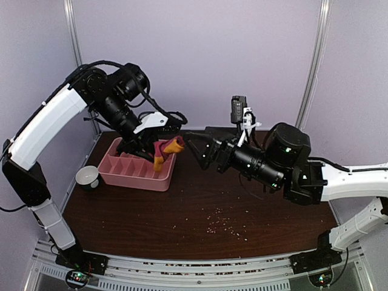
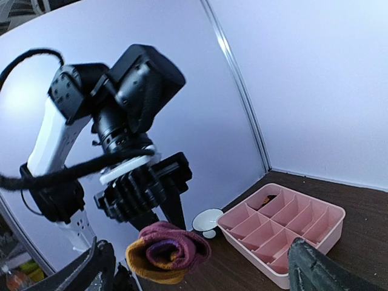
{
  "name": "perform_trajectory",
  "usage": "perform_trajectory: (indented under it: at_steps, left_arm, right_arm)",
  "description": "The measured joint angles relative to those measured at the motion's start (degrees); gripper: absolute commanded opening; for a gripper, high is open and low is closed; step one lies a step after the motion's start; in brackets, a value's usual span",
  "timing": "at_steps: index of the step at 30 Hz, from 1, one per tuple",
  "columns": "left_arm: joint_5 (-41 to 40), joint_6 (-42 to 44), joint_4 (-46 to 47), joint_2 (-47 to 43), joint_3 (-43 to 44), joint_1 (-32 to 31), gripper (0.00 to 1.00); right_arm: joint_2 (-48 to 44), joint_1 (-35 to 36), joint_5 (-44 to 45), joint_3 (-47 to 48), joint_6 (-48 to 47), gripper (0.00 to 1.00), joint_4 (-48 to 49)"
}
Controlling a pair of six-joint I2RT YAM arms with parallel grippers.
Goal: Roll the socks
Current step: Roll the sock.
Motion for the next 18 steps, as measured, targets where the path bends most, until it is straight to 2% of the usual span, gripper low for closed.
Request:
perform_trajectory:
  at_steps: [6, 16, 18]
  left_arm:
    - [7.8, -2.7, -4.2, 0.1, -0.2, 0.1, 0.0]
    - [12.3, -4.1, -5.5, 0.0, -4.0, 0.1, 0.0]
    - [13.0, -4.1, -5.6, -0.1, -4.8, 0.1, 0.0]
  right_arm:
    - [-1.2, 3.1, -4.5, -3.0, -10.5, 1.0, 1.1]
    - [6.0, 3.6, -14.3, 3.3, -19.0, 0.99, -4.0]
    - [7.3, 3.7, -14.9, 5.7, -20.8, 0.88, -5.0]
